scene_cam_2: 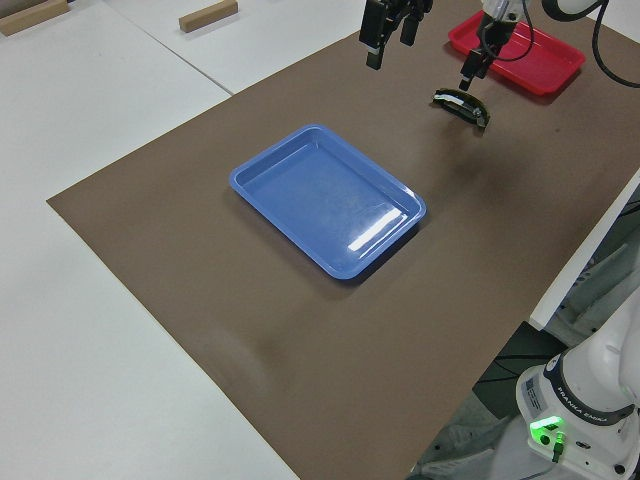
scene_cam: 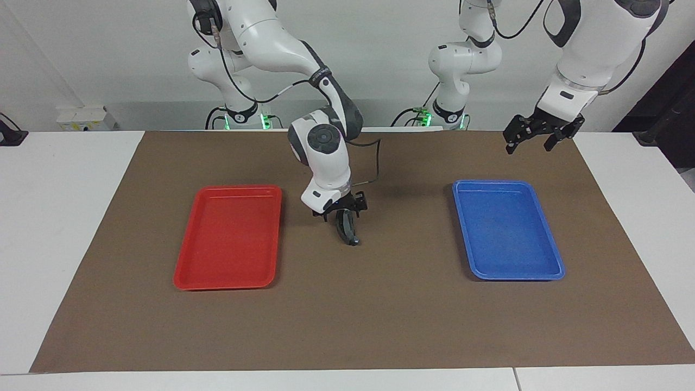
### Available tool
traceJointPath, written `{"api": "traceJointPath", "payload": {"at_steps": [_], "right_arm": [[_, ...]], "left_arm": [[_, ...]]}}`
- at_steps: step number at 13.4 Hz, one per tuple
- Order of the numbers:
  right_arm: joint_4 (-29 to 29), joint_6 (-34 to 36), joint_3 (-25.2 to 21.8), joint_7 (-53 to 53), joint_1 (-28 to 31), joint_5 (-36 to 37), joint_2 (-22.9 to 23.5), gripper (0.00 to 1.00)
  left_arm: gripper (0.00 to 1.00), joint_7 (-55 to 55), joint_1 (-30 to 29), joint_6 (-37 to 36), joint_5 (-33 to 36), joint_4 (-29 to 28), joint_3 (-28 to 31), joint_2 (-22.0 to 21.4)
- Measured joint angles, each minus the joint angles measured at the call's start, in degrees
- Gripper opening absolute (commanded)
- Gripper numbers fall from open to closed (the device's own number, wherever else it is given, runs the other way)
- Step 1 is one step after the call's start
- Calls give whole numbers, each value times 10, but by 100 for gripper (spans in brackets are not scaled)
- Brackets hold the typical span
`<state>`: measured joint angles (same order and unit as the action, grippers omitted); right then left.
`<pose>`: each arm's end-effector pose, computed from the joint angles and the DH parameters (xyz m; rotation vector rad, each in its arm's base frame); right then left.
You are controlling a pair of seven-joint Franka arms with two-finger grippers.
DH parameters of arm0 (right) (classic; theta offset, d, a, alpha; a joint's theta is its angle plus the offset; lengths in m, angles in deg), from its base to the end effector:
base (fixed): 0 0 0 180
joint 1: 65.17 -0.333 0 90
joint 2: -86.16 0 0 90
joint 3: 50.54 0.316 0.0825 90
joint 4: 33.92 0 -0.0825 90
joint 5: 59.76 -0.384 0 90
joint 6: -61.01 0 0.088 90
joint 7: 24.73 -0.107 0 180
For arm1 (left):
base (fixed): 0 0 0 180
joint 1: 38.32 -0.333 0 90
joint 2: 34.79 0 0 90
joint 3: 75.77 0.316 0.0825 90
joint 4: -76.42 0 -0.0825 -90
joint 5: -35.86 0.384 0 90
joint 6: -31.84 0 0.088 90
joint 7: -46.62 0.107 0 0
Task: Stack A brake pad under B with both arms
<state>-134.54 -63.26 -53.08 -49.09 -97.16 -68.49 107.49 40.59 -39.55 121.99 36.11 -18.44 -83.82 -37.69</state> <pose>0.5652 0.3287 0.3613 -3.0233 -0.0135 0.0208 0.5337 -0.0653 0.6121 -3.1262 0.0212 0.0478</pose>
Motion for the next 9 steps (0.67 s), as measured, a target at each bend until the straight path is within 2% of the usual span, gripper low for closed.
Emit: {"api": "traceJointPath", "payload": {"at_steps": [7,9], "right_arm": [[9,188,-4,2,150,43,-118,100],[14,242,-4,31,190,49,-153,100]], "left_arm": [[99,0,0,0,0,0,0,0],[99,0,0,0,0,0,0,0]]}}
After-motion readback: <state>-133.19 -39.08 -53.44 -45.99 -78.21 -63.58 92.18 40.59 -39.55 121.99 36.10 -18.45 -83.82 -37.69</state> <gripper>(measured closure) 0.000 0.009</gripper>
